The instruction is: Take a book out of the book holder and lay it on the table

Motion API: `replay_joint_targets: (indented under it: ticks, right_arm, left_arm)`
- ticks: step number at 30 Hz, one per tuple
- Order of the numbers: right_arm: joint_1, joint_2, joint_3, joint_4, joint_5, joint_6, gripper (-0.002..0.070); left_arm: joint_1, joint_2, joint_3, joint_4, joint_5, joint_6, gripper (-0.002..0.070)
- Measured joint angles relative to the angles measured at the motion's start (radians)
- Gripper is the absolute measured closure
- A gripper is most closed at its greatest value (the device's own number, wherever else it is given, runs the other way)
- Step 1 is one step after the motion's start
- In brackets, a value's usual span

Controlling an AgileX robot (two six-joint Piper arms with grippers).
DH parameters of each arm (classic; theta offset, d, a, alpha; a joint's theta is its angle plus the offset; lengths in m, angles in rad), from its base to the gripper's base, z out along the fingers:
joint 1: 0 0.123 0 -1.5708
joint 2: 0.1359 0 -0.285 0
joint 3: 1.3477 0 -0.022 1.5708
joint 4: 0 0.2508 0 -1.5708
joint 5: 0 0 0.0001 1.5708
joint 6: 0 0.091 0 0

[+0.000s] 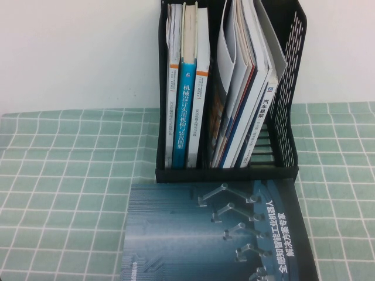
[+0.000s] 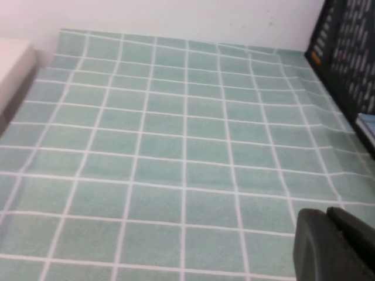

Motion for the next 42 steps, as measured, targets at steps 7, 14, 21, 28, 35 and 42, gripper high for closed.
replay_joint_targets:
  ticks: [7,14,21,28,35,42]
  right_arm:
    - [0.0,0.0,0.0,0.0,0.0,0.0,0.0673]
    - [0.0,0.0,0.0,0.0,0.0,0.0,0.0673]
    - [0.0,0.0,0.0,0.0,0.0,0.0,0.0673]
    - [0.0,0.0,0.0,0.0,0.0,0.0,0.0673]
    - [0.0,0.0,0.0,0.0,0.0,0.0,0.0673]
    - [0.0,0.0,0.002,0.0,0.0,0.0,0.0674]
  left_arm:
    - [0.002,0.0,0.0,0.026,0.0,0.0,0.0678]
    - [0.029,0.0,0.0,0.034,0.0,0.0,0.0678]
    - [0.043,0.0,0.0,0.029,0.0,0.0,0.0678]
    - [0.043,0.0,0.0,-0.018,0.0,0.0,0.0678]
    - [0.043,0.0,0.0,-0.02,0.0,0.0,0.0678]
    - [0.043,0.0,0.0,-0.02,0.0,0.0,0.0678]
